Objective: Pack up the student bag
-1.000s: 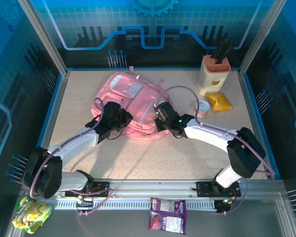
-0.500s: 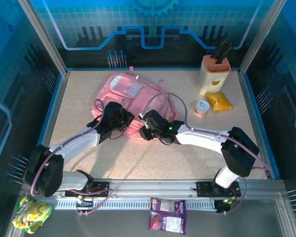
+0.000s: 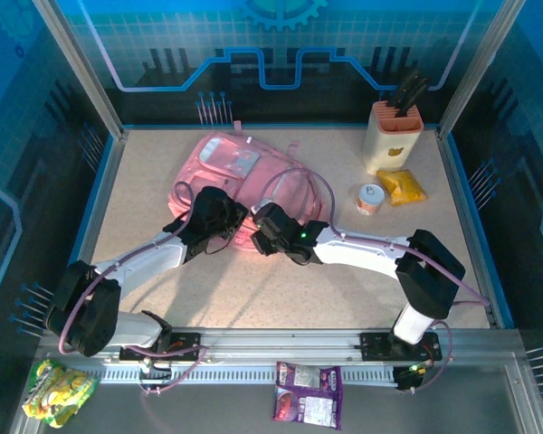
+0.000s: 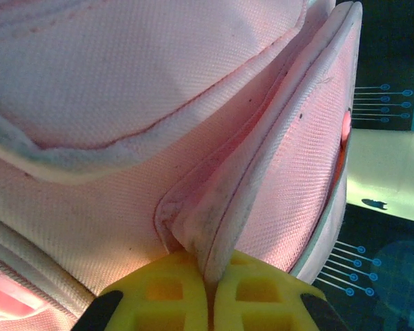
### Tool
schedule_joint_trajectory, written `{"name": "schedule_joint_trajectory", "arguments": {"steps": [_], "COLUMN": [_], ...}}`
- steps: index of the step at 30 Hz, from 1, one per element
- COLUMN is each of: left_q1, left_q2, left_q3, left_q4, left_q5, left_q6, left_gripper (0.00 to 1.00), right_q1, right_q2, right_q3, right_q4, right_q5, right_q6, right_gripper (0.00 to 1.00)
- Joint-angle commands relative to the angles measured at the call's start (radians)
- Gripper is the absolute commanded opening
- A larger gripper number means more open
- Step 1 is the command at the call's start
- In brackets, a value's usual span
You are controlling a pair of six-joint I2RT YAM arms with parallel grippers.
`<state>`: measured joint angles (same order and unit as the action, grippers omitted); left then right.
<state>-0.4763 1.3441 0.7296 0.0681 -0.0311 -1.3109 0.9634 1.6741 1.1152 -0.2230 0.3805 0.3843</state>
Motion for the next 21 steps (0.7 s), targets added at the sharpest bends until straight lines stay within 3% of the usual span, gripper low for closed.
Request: {"name": "schedule_joint_trajectory", "arguments": {"steps": [1,7,16,21], "left_q1": [-0.049,-0.091,-0.105,-0.106], "left_q2": [-0.013,-0.004,0.012,0.0], "left_q3": [0.013,0.02,0.01,0.006], "left_q4": [0.087,0.145,0.181,0.171], "left_q5": [0.081,0.085,0.08,0.072], "left_q6": [-0.042,-0.104,-0.123,-0.119], "left_gripper": [0.0,0.0,0.0,0.0], "right_q1": [0.016,0.027,0.031,0.022], "right_q2": [-0.002,0.025,0.071,0.099], "right_q3": [0.046,0.079,0.128,0.155], "right_q4": [0.123,0.134,0.115,0.081], "right_q5": [0.095,0.108,0.136,0.197], "right_q6": [-0.014,-0.018,-0.016,-0.027], "right_gripper": [0.47,0.37,0.33,0.23]}}
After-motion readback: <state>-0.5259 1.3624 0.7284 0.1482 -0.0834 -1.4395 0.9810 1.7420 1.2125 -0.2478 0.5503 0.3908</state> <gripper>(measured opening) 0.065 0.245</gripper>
